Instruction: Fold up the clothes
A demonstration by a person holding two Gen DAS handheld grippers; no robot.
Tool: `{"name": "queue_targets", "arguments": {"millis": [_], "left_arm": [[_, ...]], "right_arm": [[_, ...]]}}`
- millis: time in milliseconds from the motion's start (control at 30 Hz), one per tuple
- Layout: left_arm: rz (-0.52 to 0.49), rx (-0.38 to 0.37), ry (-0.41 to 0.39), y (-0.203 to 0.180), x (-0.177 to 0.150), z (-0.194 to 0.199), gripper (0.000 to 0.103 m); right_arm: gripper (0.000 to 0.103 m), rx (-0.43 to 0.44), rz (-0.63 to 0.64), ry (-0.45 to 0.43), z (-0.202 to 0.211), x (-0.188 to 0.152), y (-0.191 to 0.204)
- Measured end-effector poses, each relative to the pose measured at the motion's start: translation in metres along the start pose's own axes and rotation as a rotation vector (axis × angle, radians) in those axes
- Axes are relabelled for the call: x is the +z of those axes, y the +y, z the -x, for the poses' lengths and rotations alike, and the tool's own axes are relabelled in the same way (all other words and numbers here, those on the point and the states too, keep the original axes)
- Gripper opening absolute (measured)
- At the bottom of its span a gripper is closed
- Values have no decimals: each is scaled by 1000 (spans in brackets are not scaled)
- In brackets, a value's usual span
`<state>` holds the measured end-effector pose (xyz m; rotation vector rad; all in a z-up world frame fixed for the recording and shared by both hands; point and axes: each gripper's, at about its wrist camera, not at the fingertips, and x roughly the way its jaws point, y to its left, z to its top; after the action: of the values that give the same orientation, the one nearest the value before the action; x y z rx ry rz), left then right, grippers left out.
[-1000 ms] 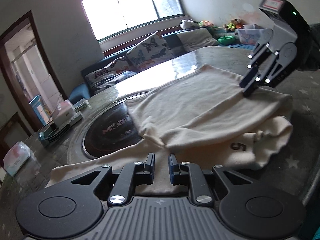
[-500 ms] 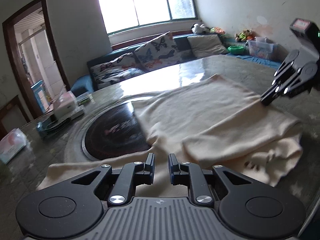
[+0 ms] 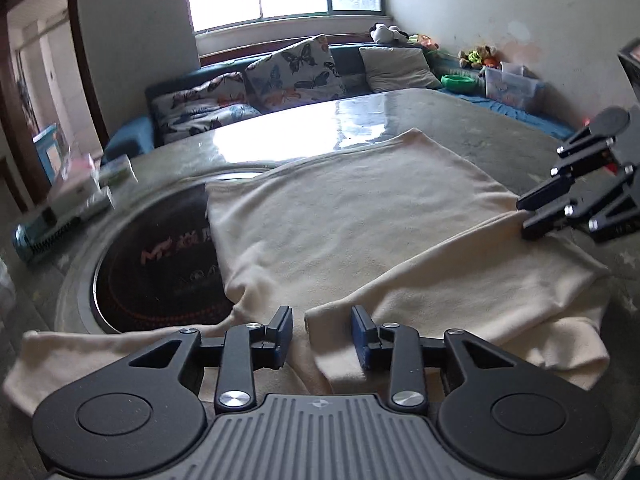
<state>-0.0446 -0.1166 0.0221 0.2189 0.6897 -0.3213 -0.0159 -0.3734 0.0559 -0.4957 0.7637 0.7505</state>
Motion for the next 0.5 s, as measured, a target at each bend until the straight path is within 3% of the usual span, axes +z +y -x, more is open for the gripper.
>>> {"name": "queue_targets", "arguments": {"millis": [33, 67, 233, 267, 367, 500], "left_arm": [[1, 0, -6, 0, 0, 1, 31], [-1, 4, -16, 0, -1, 2, 12], [-57, 100, -114, -8, -3, 15, 10], [-68, 117, -123, -9, -3, 16, 14], [-49, 133, -70, -1, -7, 11, 14], [-12, 112, -118, 6, -9, 31, 14]], "right_arm": [[27, -3, 6, -2, 0, 0, 2], [27, -8, 12, -2, 0, -1, 3], [33, -33, 8, -13, 1, -2, 6], [34, -38, 5, -15, 1, -3, 7], [38, -55, -14, -31, 5, -4, 7], [38, -61, -62, -68, 17, -6, 9]]}}
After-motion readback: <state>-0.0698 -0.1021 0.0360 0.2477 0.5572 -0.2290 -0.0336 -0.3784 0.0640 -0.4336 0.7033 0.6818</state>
